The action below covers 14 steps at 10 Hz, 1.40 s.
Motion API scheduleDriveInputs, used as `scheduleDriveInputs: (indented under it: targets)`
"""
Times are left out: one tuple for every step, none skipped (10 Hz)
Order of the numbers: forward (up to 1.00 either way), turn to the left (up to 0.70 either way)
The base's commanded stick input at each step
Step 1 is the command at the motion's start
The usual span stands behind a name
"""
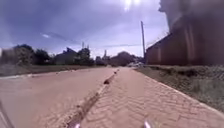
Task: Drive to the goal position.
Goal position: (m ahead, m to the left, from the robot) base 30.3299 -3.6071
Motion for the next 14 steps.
scheduleDriveInputs:
  targets:
    - [0.70,-0.35]
    - [0.70,-0.35]
    - [0.70,-0.35]
    - [0.70,-0.35]
    - [0.70,-0.35]
    - [0.70,-0.35]
    - [0.70,-0.35]
    - [0.70,-0.35]
    - [0.70,-0.35]
    - [0.70,-0.32]
    - [0.70,-0.24]
    - [0.70,0.00]
    - [0.70,0.00]
    - [0.70,0.00]
